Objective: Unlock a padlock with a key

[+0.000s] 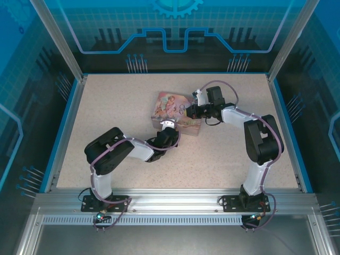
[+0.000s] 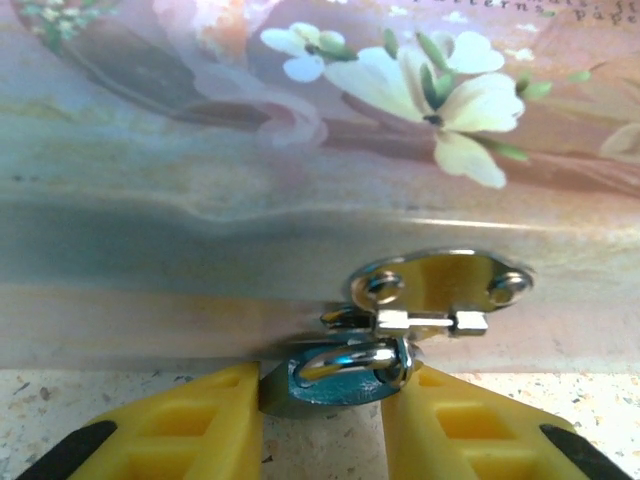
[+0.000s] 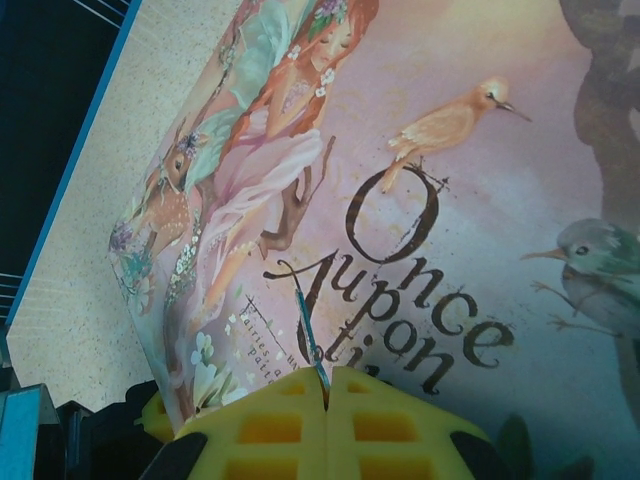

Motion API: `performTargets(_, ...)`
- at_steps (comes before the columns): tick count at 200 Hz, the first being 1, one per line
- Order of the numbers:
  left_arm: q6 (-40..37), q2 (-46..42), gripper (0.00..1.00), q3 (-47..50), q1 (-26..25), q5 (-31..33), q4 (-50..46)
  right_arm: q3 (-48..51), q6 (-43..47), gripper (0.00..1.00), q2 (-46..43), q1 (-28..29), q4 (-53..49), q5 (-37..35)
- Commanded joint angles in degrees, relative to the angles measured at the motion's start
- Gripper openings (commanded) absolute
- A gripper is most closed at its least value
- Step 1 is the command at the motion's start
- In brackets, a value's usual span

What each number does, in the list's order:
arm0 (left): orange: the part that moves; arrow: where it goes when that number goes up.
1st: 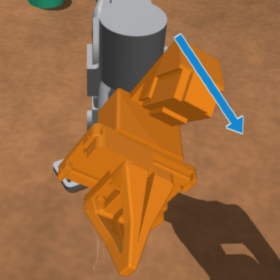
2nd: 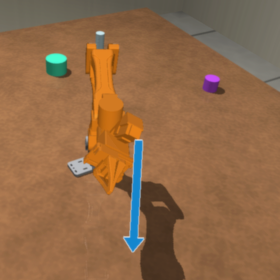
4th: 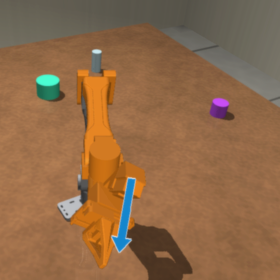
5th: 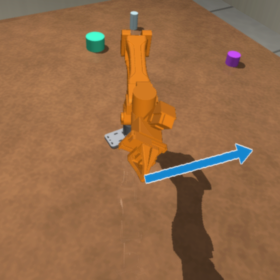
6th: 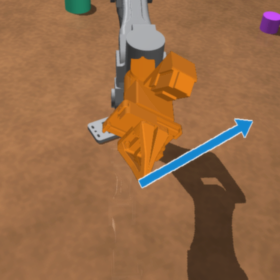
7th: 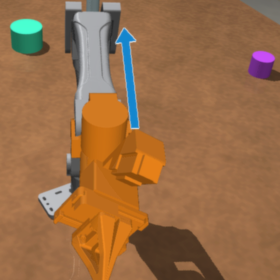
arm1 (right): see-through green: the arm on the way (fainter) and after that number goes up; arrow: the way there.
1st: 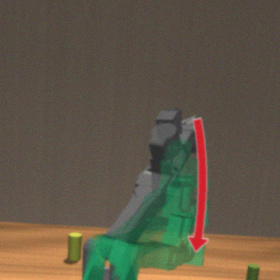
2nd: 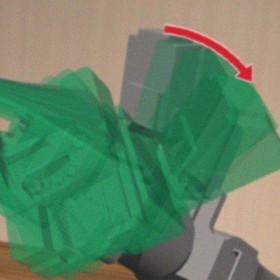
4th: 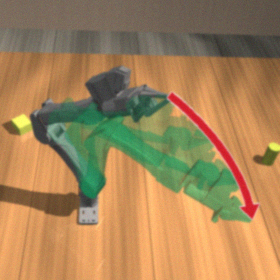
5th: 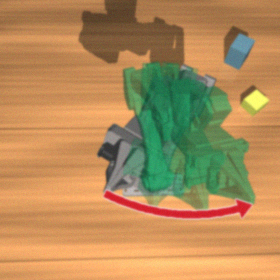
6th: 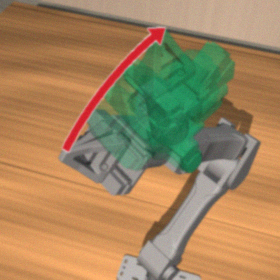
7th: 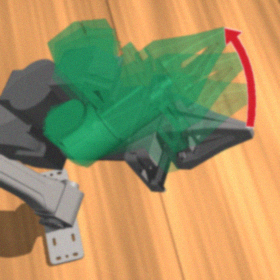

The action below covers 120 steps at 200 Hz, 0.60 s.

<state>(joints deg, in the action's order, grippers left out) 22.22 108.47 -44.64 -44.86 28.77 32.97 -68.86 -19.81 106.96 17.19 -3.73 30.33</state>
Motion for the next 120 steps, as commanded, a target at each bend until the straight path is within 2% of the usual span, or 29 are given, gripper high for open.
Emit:
performTargets(1,1.4,-2.4,0.31,-2.2,-0.5,0.3,-1.5,-1.3,0.5,0.00,-3.2,-0.2,-5.0,-1.7)
performTargets(53,3.4,-3.6,0.29,-2.8,-0.5,0.1,-4.4,0.0,0.7,0.00,-9.6,-0.8,-6.3,-2.9)
performTargets(120,8.3,-6.6,0.26,-7.5,-0.4,-2.6,-16.7,11.5,3.9,0.00,-23.5,-2.2,-10.7,-7.7)
